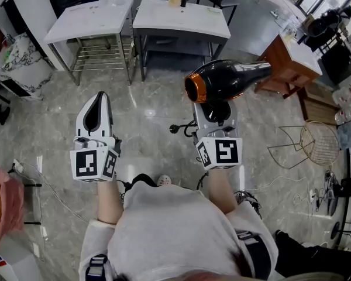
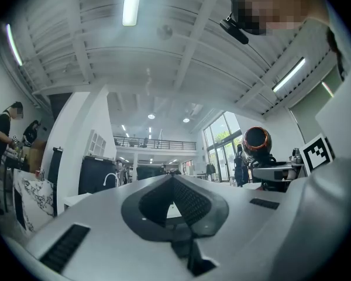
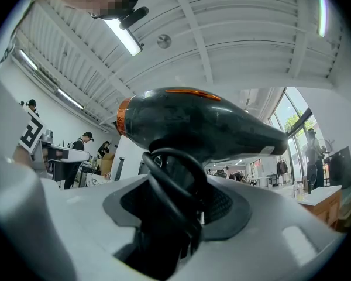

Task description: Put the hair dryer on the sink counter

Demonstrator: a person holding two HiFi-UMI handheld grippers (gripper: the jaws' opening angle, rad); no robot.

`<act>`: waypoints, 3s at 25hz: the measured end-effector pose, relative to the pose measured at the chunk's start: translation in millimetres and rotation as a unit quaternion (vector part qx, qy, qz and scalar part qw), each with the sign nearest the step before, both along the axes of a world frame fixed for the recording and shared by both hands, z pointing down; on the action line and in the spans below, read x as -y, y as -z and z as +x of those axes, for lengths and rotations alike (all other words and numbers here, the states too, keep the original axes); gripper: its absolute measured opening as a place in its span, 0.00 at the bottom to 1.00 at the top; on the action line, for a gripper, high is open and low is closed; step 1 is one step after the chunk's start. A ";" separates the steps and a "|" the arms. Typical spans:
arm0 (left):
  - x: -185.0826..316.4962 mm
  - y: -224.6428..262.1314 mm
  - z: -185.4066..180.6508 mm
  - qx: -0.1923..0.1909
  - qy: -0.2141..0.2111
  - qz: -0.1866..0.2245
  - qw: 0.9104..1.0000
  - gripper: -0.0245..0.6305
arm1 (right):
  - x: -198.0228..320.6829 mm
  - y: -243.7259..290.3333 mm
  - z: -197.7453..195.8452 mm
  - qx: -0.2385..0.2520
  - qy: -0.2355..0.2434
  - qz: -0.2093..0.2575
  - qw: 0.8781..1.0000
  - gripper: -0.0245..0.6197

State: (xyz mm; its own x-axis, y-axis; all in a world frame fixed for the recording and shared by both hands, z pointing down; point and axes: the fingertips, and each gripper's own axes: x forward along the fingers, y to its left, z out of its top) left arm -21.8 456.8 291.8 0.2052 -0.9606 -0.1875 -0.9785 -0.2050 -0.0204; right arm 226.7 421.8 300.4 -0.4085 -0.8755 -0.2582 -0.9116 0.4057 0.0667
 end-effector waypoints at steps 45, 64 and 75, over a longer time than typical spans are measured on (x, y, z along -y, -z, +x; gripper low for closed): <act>236.7 2.6 -108.6 0.003 -0.037 0.000 0.999 0.05 | 214.5 -0.2 -95.0 0.025 -0.043 -0.003 0.999 0.42; 330.1 -11.7 -116.0 -0.004 -0.033 -0.012 0.999 0.05 | 309.8 -4.9 -99.2 0.017 -0.044 0.002 0.999 0.42; 443.2 3.1 -106.0 0.001 -0.009 -0.005 1.000 0.05 | 434.1 5.8 -96.6 0.013 -0.012 0.007 1.000 0.42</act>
